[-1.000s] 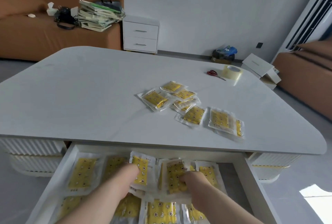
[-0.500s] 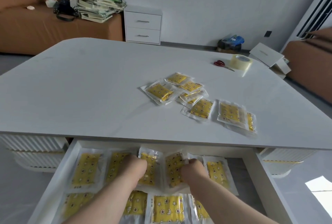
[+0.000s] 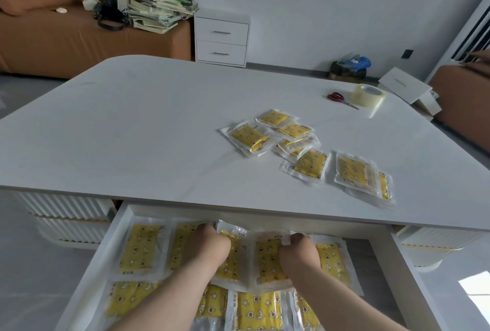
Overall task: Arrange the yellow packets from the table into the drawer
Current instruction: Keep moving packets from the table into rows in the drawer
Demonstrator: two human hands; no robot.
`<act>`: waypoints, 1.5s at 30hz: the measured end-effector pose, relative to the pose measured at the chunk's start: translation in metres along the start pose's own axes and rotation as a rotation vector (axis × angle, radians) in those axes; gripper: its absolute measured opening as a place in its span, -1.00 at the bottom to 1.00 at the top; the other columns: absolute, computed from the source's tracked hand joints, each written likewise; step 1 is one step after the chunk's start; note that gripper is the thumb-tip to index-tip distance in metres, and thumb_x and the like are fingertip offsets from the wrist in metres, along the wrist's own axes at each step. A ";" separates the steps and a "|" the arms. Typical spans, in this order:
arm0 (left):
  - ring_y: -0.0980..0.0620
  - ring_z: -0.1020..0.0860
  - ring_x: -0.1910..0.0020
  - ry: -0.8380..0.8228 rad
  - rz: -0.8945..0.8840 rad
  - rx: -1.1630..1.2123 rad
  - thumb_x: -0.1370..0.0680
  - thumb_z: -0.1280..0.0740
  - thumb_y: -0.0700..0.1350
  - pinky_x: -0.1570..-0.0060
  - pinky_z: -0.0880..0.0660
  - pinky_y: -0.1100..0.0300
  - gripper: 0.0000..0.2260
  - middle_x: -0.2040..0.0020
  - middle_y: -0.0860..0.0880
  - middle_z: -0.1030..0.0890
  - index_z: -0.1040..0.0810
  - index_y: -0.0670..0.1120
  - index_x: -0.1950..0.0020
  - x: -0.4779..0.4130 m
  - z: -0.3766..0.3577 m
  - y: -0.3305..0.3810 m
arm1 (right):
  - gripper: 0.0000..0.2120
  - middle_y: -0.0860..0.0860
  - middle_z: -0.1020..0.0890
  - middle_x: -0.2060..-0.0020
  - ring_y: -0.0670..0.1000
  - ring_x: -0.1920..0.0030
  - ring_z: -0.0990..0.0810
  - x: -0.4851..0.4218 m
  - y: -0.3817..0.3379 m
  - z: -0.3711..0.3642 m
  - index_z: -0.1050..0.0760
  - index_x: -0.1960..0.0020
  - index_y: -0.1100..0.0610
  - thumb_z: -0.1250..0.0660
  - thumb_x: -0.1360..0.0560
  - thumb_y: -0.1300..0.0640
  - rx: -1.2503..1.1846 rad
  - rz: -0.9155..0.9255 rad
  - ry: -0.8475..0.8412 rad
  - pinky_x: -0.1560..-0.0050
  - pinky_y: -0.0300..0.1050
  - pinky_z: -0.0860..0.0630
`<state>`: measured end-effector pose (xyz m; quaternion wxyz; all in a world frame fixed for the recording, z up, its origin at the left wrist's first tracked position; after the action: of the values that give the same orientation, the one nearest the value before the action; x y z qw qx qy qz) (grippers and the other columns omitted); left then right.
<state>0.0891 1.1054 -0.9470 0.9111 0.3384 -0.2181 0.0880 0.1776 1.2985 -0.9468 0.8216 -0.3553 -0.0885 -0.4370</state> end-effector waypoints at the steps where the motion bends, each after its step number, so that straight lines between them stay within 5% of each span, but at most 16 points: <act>1: 0.05 -0.43 0.41 0.009 -0.005 -0.009 -0.46 -0.23 -0.27 0.52 -0.26 0.28 -0.92 0.34 -0.01 -0.41 -0.39 -0.11 0.18 -0.001 0.000 -0.001 | -0.71 0.02 -0.57 0.26 -0.04 0.32 -0.53 -0.001 0.001 -0.001 -0.54 -0.06 0.17 -0.09 -0.48 0.32 0.003 -0.004 0.002 0.49 -0.26 -0.36; 9: 0.03 -0.54 0.26 0.040 -0.027 -0.091 -0.49 -0.26 -0.24 0.46 -0.41 0.24 -0.86 0.17 -0.05 -0.56 -0.52 -0.17 -0.03 -0.002 0.007 -0.001 | -0.76 0.03 -0.56 0.29 -0.03 0.34 -0.50 -0.003 -0.002 -0.001 -0.55 0.02 0.18 -0.13 -0.49 0.32 0.000 0.034 0.008 0.41 -0.24 -0.44; 12: 0.05 -0.51 0.24 0.055 -0.142 -0.264 -0.51 -0.23 -0.24 0.44 -0.38 0.26 -0.77 0.05 -0.04 -0.59 -0.45 -0.12 -0.16 0.007 0.012 0.008 | -0.73 0.02 -0.54 0.17 -0.06 0.29 -0.50 0.000 -0.004 0.001 -0.47 -0.22 0.19 -0.19 -0.53 0.25 0.037 0.079 0.024 0.43 -0.27 -0.42; 15: 0.07 -0.54 0.25 0.097 -0.271 -0.407 -0.51 -0.27 -0.18 0.39 -0.45 0.23 -0.85 0.18 0.01 -0.56 -0.43 -0.07 -0.07 0.015 0.019 0.017 | -0.62 0.00 -0.47 0.11 -0.02 0.16 -0.53 0.004 -0.007 0.009 -0.33 -0.34 0.17 -0.25 -0.54 0.18 0.171 0.151 0.053 0.26 -0.23 -0.50; 18: 0.05 -0.55 0.02 0.068 -0.502 -0.527 -0.50 -0.32 -0.03 0.06 -0.55 0.17 -0.73 -0.06 0.03 -0.55 -0.45 -0.01 -0.19 0.018 0.021 0.025 | -0.63 0.04 -0.52 -0.09 0.04 -0.07 -0.51 0.011 -0.013 0.019 -0.38 -0.34 0.13 -0.23 -0.55 0.09 0.426 0.294 0.072 -0.08 -0.15 -0.53; 22: 0.05 -0.24 -0.44 -0.250 -0.714 -0.668 -0.41 -0.44 0.07 -0.42 -0.24 0.11 -0.31 -0.48 0.12 -0.25 -0.26 0.10 -0.49 0.026 0.013 0.020 | -0.46 -0.05 -0.27 -0.49 0.05 -0.45 -0.25 0.021 -0.012 0.009 -0.25 -0.49 -0.13 -0.28 -0.53 -0.04 0.582 0.607 -0.110 -0.45 -0.01 -0.25; 26: 0.01 0.03 -0.55 -0.352 -0.697 -0.826 -0.35 -0.50 0.11 -0.49 0.10 0.07 -0.12 -0.59 0.08 0.01 -0.09 0.09 -0.55 0.027 0.001 0.007 | -0.29 -0.11 -0.11 -0.53 0.07 -0.49 -0.14 0.026 -0.006 -0.002 -0.20 -0.50 -0.16 -0.39 -0.42 -0.17 0.648 0.663 -0.249 -0.46 0.02 -0.23; 31: -0.04 0.13 -0.56 -0.361 -0.685 -0.863 -0.35 -0.52 0.04 -0.49 0.16 -0.03 -0.07 -0.59 0.08 0.11 -0.02 0.09 -0.56 0.025 -0.007 0.004 | -0.10 -0.09 -0.02 -0.54 0.08 -0.53 -0.06 0.028 -0.010 -0.005 -0.13 -0.55 -0.03 -0.48 -0.35 -0.20 0.667 0.640 -0.288 -0.49 0.00 -0.15; 45: -0.11 0.16 -0.55 -0.297 -0.638 -0.815 -0.45 -0.36 -0.20 -0.48 0.20 -0.09 -0.18 -0.59 0.01 0.13 0.04 0.08 -0.57 0.027 -0.010 0.004 | -0.22 -0.01 -0.17 -0.51 0.10 -0.48 -0.16 0.026 -0.012 -0.012 -0.09 -0.54 0.01 -0.33 -0.44 -0.19 0.758 0.649 -0.170 -0.48 0.00 -0.16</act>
<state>0.1152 1.1149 -0.9390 0.9095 0.0158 -0.2473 -0.3337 0.1816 1.2693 -0.9381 0.9761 -0.0755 -0.1929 -0.0659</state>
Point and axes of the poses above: each hand's wrist, its own x-axis away from the middle knuckle, its own z-axis out of the back of the hand, y = z × x, the point moved 6 cm from there along -x, towards the middle knuckle
